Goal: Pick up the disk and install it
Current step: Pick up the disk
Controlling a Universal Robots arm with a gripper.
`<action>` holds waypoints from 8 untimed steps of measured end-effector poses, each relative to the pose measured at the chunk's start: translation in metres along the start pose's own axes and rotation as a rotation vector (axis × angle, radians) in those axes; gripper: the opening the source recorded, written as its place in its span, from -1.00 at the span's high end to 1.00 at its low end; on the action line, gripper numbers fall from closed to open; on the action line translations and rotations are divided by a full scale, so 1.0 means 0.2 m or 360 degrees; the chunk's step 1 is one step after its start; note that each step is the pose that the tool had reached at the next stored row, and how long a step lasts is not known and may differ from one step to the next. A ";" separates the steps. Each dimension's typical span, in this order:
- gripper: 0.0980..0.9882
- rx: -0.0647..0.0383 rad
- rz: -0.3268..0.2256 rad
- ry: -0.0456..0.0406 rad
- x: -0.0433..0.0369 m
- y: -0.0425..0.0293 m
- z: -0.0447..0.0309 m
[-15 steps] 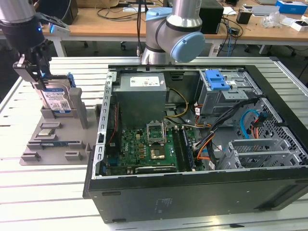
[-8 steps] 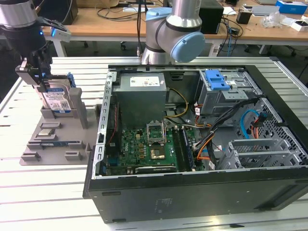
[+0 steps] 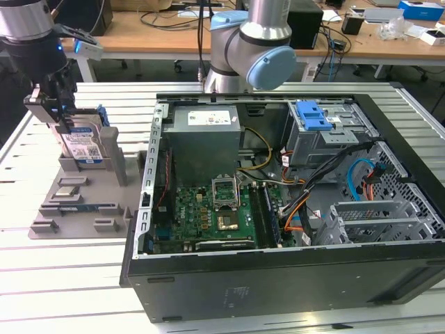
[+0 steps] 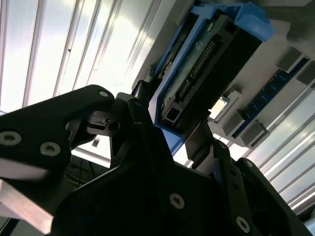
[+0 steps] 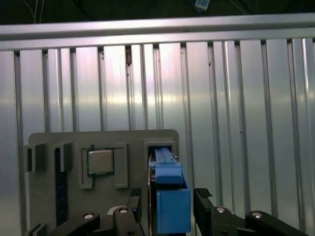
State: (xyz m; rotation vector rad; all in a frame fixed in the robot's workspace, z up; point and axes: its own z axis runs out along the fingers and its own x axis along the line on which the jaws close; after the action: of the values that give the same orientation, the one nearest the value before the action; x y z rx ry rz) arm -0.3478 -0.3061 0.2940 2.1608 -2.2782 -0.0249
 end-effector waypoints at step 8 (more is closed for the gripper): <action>0.00 0.0007 -0.0002 0.0001 0.001 0.014 0.025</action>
State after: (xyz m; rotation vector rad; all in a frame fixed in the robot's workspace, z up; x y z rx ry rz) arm -0.3507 -0.3062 0.2891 2.1638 -2.2791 -0.0191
